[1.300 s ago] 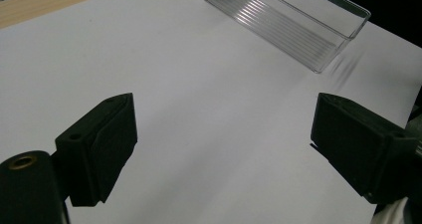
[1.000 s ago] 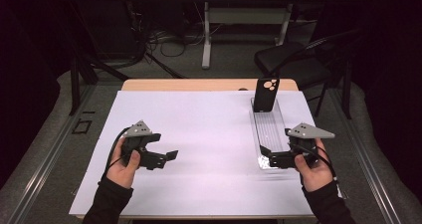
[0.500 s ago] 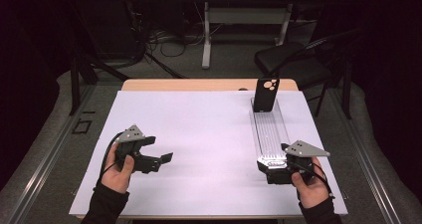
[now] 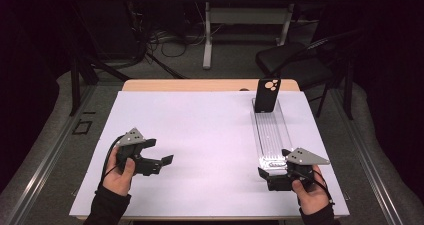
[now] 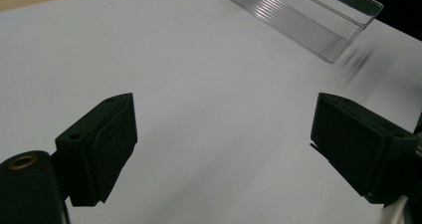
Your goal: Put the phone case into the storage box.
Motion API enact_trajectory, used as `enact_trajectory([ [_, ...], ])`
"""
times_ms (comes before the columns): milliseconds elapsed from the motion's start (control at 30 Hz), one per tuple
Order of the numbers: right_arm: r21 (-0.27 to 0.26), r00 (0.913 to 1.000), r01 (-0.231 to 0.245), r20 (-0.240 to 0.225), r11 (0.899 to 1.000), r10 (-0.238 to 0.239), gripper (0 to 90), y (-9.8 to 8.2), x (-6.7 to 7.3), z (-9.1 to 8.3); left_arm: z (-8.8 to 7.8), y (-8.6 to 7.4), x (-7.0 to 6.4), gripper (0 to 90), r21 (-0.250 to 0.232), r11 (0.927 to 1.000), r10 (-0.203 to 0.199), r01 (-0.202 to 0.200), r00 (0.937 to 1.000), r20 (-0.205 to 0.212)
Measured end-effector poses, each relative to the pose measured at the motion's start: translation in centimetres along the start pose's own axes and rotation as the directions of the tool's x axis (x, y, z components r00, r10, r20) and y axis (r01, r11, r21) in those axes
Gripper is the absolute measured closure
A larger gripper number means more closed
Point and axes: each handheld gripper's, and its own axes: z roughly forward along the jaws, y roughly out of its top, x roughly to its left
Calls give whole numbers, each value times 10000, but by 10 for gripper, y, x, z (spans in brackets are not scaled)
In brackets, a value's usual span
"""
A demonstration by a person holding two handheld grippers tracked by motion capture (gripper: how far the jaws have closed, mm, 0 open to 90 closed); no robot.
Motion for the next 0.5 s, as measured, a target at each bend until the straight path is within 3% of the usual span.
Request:
enact_trajectory([
  [500, -10, 9999, -70, 79, 10000, 70, 0, -10, -4, 2, 4, -7, 4, 114, 36, 9999, -137, 137, 9999, 29],
])
